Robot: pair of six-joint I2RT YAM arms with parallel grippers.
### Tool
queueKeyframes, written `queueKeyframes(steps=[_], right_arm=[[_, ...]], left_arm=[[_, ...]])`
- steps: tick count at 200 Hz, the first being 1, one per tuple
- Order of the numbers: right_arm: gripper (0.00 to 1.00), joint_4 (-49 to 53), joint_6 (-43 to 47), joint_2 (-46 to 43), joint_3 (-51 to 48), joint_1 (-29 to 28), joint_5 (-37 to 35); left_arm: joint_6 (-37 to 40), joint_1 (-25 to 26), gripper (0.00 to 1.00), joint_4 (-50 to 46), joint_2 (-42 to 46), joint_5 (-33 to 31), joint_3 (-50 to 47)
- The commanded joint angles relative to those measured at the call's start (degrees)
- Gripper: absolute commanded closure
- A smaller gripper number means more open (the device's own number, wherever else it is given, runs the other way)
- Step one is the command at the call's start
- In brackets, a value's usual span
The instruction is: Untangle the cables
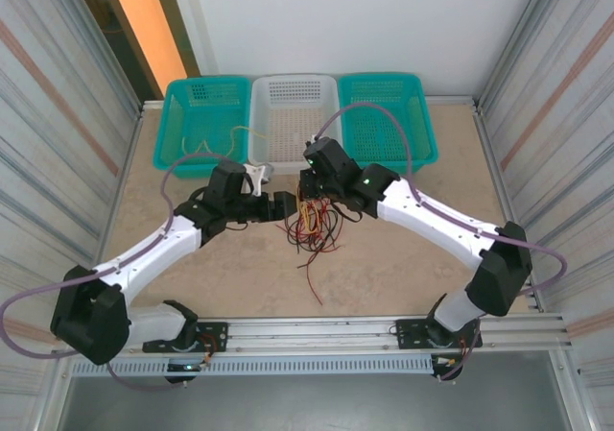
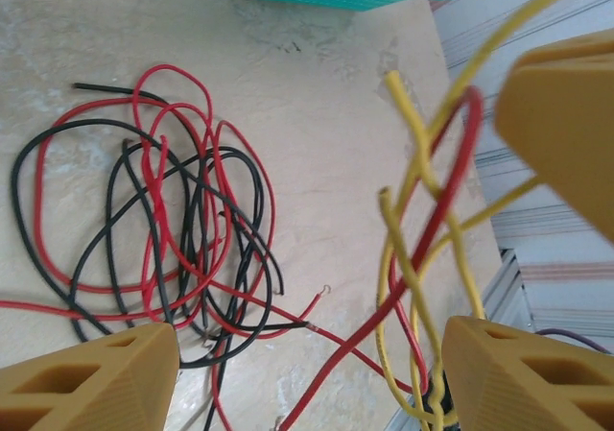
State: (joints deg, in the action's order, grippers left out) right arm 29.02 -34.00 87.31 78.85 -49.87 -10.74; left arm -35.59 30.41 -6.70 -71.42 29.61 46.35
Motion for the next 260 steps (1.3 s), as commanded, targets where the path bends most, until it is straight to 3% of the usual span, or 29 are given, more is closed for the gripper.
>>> queueKeyframes(steps=[1, 43, 63, 106, 161, 196, 231, 260], right_arm=[[1.0, -3.14, 1.19, -3.41, -1.64, -0.47, -1.16], [1.0, -5.41, 2.09, -7.38, -2.66, -0.49, -1.39], [1.0, -5.63, 2.18, -8.41, -3.06, -0.32, -1.78], [1.0, -6.42, 1.94, -9.76, -4.22, 0.28, -1.66], [1.0, -8.65, -1.09, -12.32, -6.48, 3.81, 3.24], [1.0, -9.41, -2.38, -13.24, -6.95, 4.98, 5.11], [1.0, -9.48, -2.74, -13.29, -6.95, 5.04, 5.7], [1.0, -10.02, -3.24, -13.65, -7.04, 5.04, 6.34]], left_arm=[[-1.4, -0.36, 0.29, 2.6, -1.1, 2.42, 0.6], [-3.74, -0.38, 0.42, 6.61, -1.82, 4.85, -3.21], [-4.73, -0.36, 0.43, 9.82, -0.66, 6.72, -4.99], [-1.72, -0.53, 0.53, 8.38, 3.95, 8.04, -4.86], [-4.67, -0.53, 0.63, 16.61, 5.02, 14.41, -8.38], [-6.22, -0.12, 0.64, 19.37, 3.71, 15.44, -9.13], [-6.1, 0.95, 0.53, 21.26, 2.3, 17.47, -8.35], [-4.61, 1.74, 0.54, 19.64, 1.13, 16.59, -7.18]])
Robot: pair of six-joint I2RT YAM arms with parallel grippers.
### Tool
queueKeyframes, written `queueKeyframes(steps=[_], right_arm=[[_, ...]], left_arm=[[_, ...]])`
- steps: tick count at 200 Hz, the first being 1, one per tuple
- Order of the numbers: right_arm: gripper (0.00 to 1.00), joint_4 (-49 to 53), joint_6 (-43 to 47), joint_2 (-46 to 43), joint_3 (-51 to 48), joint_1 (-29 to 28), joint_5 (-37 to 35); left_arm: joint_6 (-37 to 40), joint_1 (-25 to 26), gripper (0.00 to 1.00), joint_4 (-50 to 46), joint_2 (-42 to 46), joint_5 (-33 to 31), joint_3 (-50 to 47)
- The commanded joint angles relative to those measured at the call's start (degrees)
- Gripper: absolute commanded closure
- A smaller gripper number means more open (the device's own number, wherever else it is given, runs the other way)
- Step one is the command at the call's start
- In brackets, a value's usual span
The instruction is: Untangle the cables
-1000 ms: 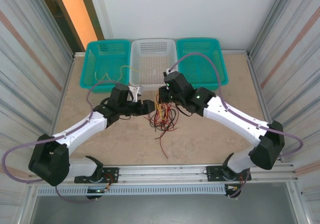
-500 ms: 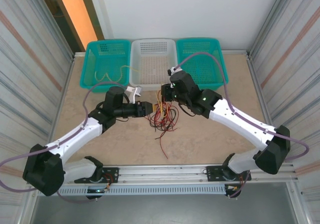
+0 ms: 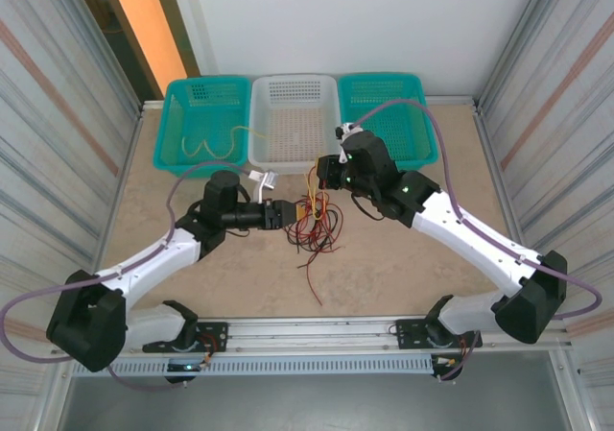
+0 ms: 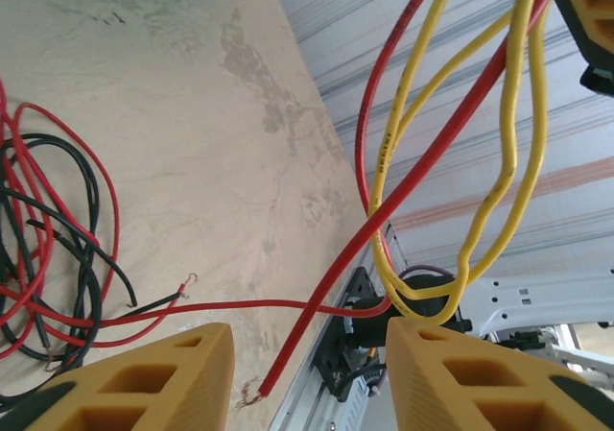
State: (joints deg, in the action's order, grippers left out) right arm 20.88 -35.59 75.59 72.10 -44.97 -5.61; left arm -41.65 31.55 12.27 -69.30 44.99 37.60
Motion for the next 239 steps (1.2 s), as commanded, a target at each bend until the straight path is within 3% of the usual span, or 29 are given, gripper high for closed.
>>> queueKeyframes(steps=[1, 45, 66, 90, 102, 135, 201, 239], right_arm=[[1.0, -1.94, -1.66, -1.89, -0.29, 0.15, 1.21], [1.0, -1.73, -1.76, -2.55, 0.15, 0.32, 1.48], [1.0, -0.93, -1.26, -2.89, 0.34, 0.6, 0.68], [1.0, 0.94, -0.67, -3.84, 0.17, 1.94, -0.49], [1.0, 2.29, -0.4, -4.51, 0.02, 2.86, -1.25], [1.0, 4.69, 0.09, -7.65, -1.92, 6.26, -1.6], [1.0, 6.89, -0.79, -15.07, -6.47, 15.57, -0.02], [1.0, 6.66, -1.56, -13.61, -6.44, 16.11, 3.57]], left_arm=[[1.46, 0.61, 0.54, 0.62, -1.05, 1.18, 1.58], [2.38, 0.71, 0.79, -0.67, -3.26, 0.08, 3.17], [4.22, 0.62, 1.0, -5.62, -1.96, -4.42, 3.88], [5.2, -1.36, 1.0, -17.85, 1.71, -18.04, 4.24], [2.99, -4.51, 1.0, -21.75, 3.66, -21.84, 2.84], [0.08, -12.54, 1.0, -25.75, 6.63, -21.35, -1.48], [0.46, -13.42, 1.0, -31.04, 3.28, -24.69, -2.45], [0.84, -13.3, 1.0, -29.9, 2.22, -22.46, -2.28]])
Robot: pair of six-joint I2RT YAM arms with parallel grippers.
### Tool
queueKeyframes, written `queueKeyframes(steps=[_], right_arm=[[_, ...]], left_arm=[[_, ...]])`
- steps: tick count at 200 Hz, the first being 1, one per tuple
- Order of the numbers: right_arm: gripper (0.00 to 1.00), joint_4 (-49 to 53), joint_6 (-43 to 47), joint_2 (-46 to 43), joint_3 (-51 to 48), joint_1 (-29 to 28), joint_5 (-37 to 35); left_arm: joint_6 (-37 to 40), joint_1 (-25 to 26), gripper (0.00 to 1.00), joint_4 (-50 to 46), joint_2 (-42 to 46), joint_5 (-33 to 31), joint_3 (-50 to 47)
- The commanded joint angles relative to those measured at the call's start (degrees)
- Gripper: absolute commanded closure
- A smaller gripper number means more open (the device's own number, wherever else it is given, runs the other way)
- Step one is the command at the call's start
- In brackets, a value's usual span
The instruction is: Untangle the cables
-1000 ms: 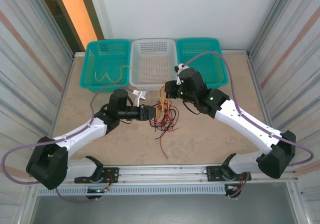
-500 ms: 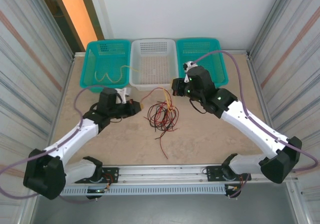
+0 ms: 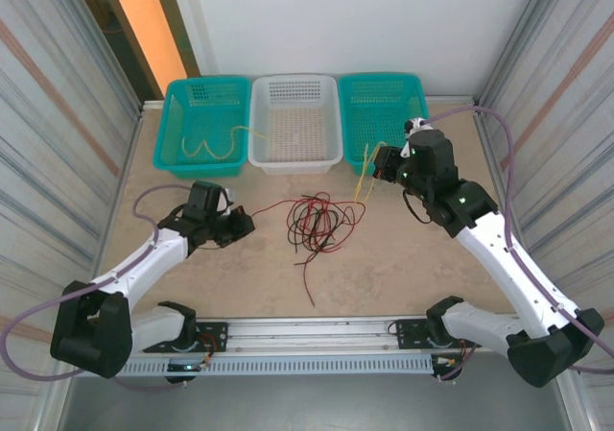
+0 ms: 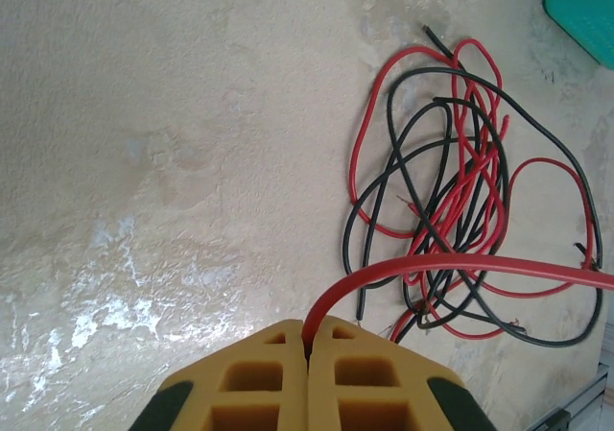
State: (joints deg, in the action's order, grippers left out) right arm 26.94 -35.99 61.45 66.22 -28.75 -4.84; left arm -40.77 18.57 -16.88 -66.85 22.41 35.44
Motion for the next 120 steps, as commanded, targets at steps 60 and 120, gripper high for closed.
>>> queueKeyframes(steps=[60, 120], right_arm=[[1.0, -1.86, -0.11, 4.31, 1.51, -6.06, 1.94], [1.0, -3.74, 1.36, 10.46, 4.35, -14.6, -3.16]], left_arm=[[4.17, 3.43, 0.39, 0.58, 3.7, 4.05, 3.71], [4.19, 10.54, 0.34, 7.93, 11.06, 6.38, 12.35]])
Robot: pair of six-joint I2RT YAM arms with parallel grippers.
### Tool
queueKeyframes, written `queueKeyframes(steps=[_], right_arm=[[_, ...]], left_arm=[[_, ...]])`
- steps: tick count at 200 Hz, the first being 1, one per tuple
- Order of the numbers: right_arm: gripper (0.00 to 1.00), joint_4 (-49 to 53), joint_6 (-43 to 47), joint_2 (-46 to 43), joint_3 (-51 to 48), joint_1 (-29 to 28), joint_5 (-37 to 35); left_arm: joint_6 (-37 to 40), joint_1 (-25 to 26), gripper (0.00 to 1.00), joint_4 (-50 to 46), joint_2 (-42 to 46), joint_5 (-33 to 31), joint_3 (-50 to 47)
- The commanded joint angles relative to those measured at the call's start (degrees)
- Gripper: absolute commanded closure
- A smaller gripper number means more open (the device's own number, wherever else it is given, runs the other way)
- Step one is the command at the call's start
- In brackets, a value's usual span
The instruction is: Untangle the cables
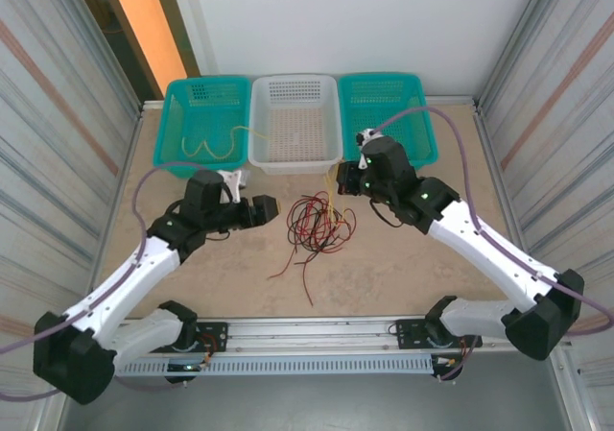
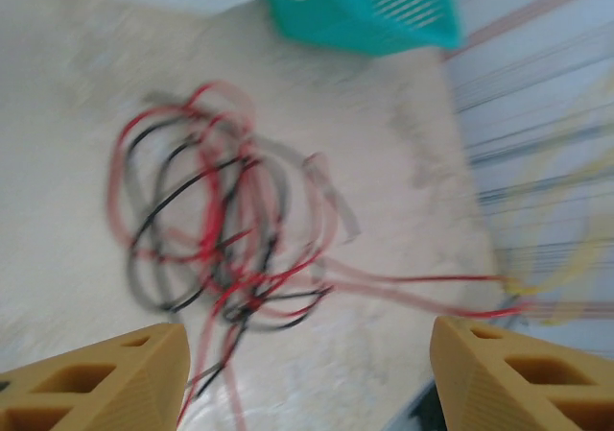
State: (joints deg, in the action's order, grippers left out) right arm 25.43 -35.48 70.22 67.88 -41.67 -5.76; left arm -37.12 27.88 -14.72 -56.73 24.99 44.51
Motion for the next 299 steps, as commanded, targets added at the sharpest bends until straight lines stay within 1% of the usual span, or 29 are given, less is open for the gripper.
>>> queueKeyframes(steps=[1, 21, 37, 50, 69, 88, 108, 147, 172, 191, 196, 206, 215, 224, 237, 253, 267, 279, 286, 299], right_arm=[[1.0, -2.32, 0.86, 1.78, 2.69, -1.76, -2.19], [1.0, -3.11, 0.94, 3.63, 3.52, -3.6, -2.43], [1.0, -3.31, 1.04, 4.69, 4.19, -4.71, -2.85], [1.0, -3.76, 0.87, 5.16, 4.41, -5.23, -2.68], [1.0, -4.61, 0.27, 5.48, 4.5, -5.8, -2.08], [1.0, -5.16, -0.02, 5.85, 4.72, -6.22, -1.89], [1.0, -5.71, -0.2, 6.33, 4.89, -6.49, -1.56], [1.0, -6.25, -0.46, 7.59, 5.49, -6.83, -0.68], [1.0, -6.36, -0.71, 7.84, 5.51, -6.98, -1.13], [1.0, -6.19, -1.44, 7.72, 5.29, -6.55, -1.9], [1.0, -5.99, -1.85, 7.57, 5.21, -6.3, -2.31], [1.0, -4.73, -3.51, 7.31, 5.14, -5.49, -4.56], [1.0, -3.27, -5.94, 6.86, 4.59, -3.96, -6.52], [1.0, -1.88, -9.64, 6.0, 3.25, -1.47, -8.24], [1.0, 0.11, -16.38, 4.24, 0.0, 3.4, -8.71], [1.0, -0.86, -24.37, 1.11, -6.16, 10.25, -4.6], [1.0, -3.86, -29.1, -1.38, -11.72, 14.85, -0.81], [1.0, -4.91, -31.04, -2.5, -14.73, 17.55, 1.63], [1.0, -5.69, -33.74, -3.02, -16.02, 18.65, 2.8], [1.0, -7.9, -34.97, -4.12, -18.15, 19.54, 4.2]], left_arm=[[0.46, 1.31, 0.34, 6.11, 0.84, 3.99, 3.33], [-0.35, 3.24, 0.37, 9.6, -2.15, 7.03, 5.7], [-1.09, 3.76, 0.38, 12.5, -4.9, 9.15, 6.85], [-2.21, 3.76, 0.38, 14.84, -6.65, 9.69, 6.99], [-2.41, 3.84, 0.38, 15.0, -9.35, 9.71, 8.12], [-3.6, 3.85, 0.39, 17.5, -11.47, 10.85, 8.48], [-4.53, 3.89, 0.44, 18.54, -13.49, 11.21, 8.83], [-5.77, 3.98, 0.51, 20.99, -15.79, 11.8, 9.01], [-5.76, 4.03, 0.76, 20.73, -16.83, 12.14, 9.54], [-5.1, 4.03, 0.96, 19.82, -16.47, 11.45, 9.33], [-4.76, 4.03, 1.0, 19.53, -16.04, 10.82, 9.08], [-4.04, 4.03, 1.0, 18.48, -14.33, 8.4, 8.31], [-3.53, 3.89, 1.0, 17.67, -12.1, 4.78, 6.93], [-3.6, 3.48, 1.0, 17.97, -9.48, 1.73, 5.01], [-4.42, 2.29, 1.0, 19.38, -5.9, -0.4, 1.96], [-5.67, 0.9, 1.0, 20.04, -0.96, -3.31, -1.25], [-6.73, 0.3, 1.0, 21.52, 4.04, -7.71, -4.79], [-7.88, 0.25, 1.0, 23.16, 8.24, -11.46, -8.2], [-8.78, 0.16, 1.0, 23.95, 10.49, -13.58, -10.22], [-10.69, 0.07, 1.0, 24.65, 13.66, -16.91, -13.52]])
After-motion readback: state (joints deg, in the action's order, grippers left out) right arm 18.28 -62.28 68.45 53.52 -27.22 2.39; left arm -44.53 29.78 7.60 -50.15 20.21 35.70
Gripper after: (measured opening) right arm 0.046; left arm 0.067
